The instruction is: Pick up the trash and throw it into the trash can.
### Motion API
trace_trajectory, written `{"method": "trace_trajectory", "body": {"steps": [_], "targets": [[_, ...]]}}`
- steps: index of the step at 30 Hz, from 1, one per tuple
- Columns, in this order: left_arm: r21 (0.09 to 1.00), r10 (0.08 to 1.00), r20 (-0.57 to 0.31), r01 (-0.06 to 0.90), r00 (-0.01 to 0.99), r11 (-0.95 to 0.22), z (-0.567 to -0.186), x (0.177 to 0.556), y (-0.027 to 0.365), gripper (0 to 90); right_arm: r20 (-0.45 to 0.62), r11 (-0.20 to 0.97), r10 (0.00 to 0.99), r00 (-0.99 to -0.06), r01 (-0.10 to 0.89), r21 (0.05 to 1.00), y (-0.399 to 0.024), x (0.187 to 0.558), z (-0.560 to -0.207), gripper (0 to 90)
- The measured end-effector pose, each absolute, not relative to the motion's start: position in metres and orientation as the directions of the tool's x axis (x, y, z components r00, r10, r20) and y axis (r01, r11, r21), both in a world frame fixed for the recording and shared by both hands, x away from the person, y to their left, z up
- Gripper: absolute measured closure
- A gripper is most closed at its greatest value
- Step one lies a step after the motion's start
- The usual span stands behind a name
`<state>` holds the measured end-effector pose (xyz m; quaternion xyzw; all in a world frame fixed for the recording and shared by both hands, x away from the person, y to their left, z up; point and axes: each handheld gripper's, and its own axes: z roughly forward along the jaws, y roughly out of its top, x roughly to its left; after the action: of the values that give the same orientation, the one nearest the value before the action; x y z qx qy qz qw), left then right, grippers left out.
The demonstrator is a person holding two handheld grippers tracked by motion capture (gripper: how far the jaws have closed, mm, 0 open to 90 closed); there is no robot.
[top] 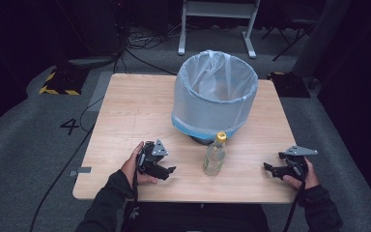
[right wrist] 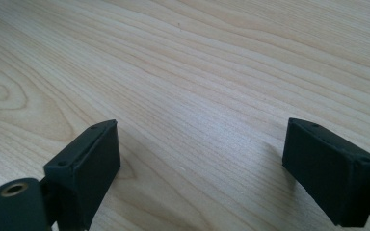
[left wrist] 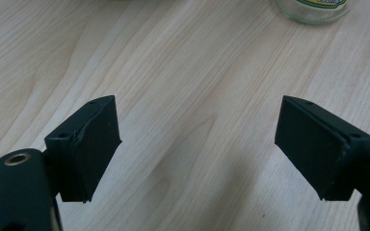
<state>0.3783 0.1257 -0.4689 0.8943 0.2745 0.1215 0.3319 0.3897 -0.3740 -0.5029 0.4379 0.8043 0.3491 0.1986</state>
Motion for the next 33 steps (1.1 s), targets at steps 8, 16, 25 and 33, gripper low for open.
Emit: {"method": "trace_trajectory", "body": {"steps": [8, 16, 25, 33], "targets": [[0.658, 0.539, 0.023, 0.393, 0.842, -0.643, -0.466, 0.380, 0.111, 16.0, -0.014, 0.373, 0.843, -0.538, 0.565, 0.736, -0.374, 0.390, -0.503, 13.1], [0.653, 0.491, 0.038, 0.350, 0.870, -0.672, -0.461, 0.379, 0.092, 16.0, -0.014, 0.373, 0.843, -0.538, 0.565, 0.736, -0.374, 0.390, -0.503, 13.1], [0.649, 0.437, 0.059, 0.299, 0.897, -0.700, -0.456, 0.375, 0.069, 16.0, -0.015, 0.373, 0.843, -0.538, 0.565, 0.736, -0.374, 0.390, -0.503, 13.1], [0.647, 0.428, 0.052, 0.296, 0.902, -0.703, -0.457, 0.377, 0.056, 15.9, -0.014, 0.373, 0.843, -0.537, 0.565, 0.736, -0.374, 0.390, -0.503, 13.1]]}}
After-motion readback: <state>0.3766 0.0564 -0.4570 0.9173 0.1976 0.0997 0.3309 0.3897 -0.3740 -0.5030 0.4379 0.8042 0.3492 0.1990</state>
